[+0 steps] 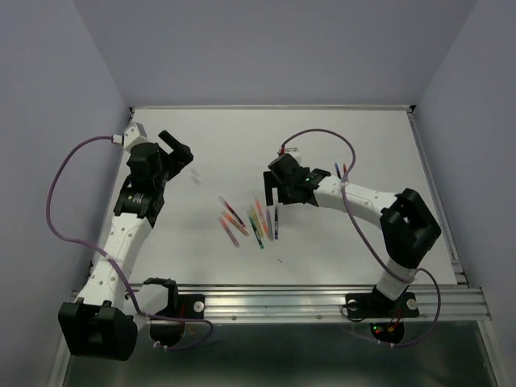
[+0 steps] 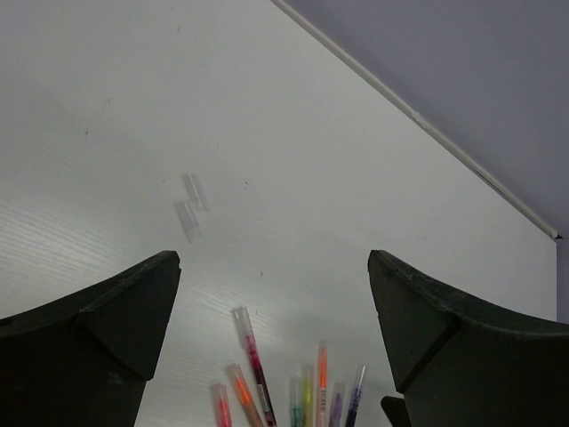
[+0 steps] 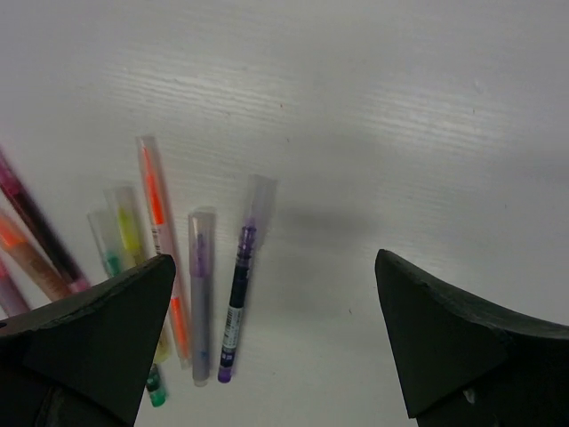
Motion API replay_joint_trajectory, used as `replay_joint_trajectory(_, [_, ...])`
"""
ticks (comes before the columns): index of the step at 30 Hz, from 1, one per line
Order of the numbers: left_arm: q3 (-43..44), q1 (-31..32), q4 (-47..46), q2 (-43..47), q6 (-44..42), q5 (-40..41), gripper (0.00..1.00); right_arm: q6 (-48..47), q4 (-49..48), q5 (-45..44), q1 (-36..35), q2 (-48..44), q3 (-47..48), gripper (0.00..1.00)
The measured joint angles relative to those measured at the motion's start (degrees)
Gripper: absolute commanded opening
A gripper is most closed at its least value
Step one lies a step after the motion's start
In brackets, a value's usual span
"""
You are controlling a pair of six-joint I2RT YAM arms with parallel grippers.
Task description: Open the pen caps
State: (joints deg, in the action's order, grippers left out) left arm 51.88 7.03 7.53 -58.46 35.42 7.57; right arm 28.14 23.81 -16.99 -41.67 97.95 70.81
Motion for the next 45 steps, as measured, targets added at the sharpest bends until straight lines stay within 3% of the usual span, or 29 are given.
replay_joint_trajectory(7, [-0.13,0.00,0.07,0.42,-0.22,0.35,0.99,6.27,8.94,-9.01,-5.75,8.46,3.56,1.00])
replay_joint_trajectory(16, [-0.28,0.00,0.11,0.39,-0.46,0.44,0.99,9.38,12.28,-10.45,-6.56,11.87,4.09,1.00])
replay_joint_trajectory(19, [-0.33,0.00,0.11,0.39,-0.46,0.44,0.99,9.51,12.24,-10.40,-6.97,12.00,4.13,0.89])
replay_joint_trajectory(20, [-0.39,0.00,0.11,0.39,-0.46,0.46,0.99,9.62,12.20,-10.21,-7.15,12.02,4.13,0.79])
replay_joint_trajectory(23, [-0.44,0.00,0.13,0.39,-0.46,0.52,0.99,9.90,12.20,-9.38,-7.43,12.04,4.07,0.64])
replay_joint_trajectory(37, [-0.44,0.00,0.26,-0.59,-0.46,0.90,0.99,14.25,5.27,-4.15,-7.58,8.22,-3.15,0.22])
replay_joint_trajectory(38, [-0.44,0.00,0.31,-0.70,-0.46,0.90,0.99,14.40,4.98,-4.02,-7.58,7.93,-3.58,0.15])
replay_joint_trajectory(45, [-0.44,0.00,0.63,-0.96,-0.59,0.35,0.99,13.92,3.58,-4.24,-7.58,7.02,-5.09,0.01])
